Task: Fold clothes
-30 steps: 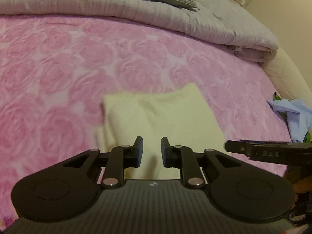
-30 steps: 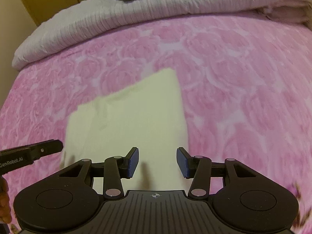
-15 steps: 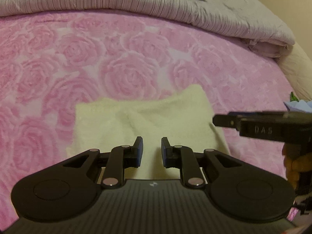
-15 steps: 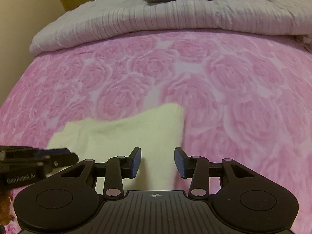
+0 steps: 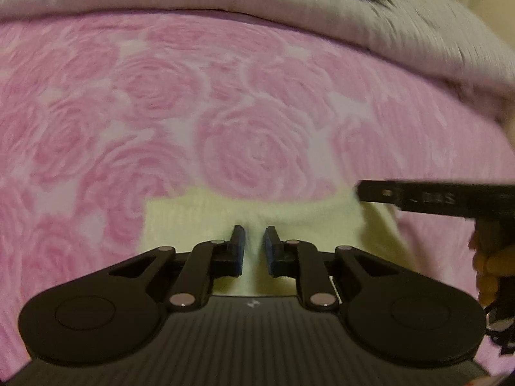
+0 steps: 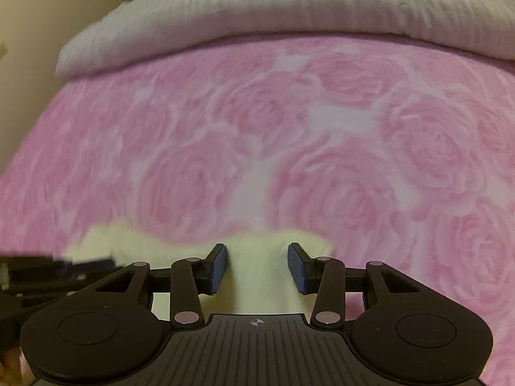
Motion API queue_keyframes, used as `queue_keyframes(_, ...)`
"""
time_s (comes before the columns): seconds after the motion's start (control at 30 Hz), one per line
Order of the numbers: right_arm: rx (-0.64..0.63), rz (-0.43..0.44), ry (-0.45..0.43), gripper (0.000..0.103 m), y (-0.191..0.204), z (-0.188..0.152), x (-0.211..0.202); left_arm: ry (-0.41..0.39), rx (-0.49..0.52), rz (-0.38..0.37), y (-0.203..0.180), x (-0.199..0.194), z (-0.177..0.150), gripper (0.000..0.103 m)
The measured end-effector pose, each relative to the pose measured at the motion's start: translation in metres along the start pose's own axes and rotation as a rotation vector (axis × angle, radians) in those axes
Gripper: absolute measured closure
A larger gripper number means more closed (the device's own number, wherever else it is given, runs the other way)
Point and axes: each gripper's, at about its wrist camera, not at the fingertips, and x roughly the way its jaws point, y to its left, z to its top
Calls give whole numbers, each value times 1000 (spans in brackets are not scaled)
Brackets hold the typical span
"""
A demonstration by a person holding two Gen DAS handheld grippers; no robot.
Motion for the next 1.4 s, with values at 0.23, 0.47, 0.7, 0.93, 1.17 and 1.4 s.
queue_keyframes(0.23, 340, 166, 42, 59, -36, -29, -48, 32, -226, -28, 77, -65, -24, 77)
queue_keyframes(0.47, 512, 256, 190, 35, -44, -106, -74, 131, -532, -208, 146, -91, -88, 69)
queue_keyframes(0.7, 527, 216, 124, 35, -37, -110, -87, 110, -561, -319, 137, -91, -99, 66)
queue_keyframes(0.93, 354, 103, 34, 35, -21, -83, -95, 29, -217, -309, 89, -88, -49, 66)
queue_keyframes(1.17, 303, 95, 19, 35, -34, -46, -64, 52, -332, -258, 97, -46, -23, 66)
queue_keyframes(1.4, 361, 97, 33, 36, -49, -21, -22, 45, -338, -248, 100, -19, -10, 85)
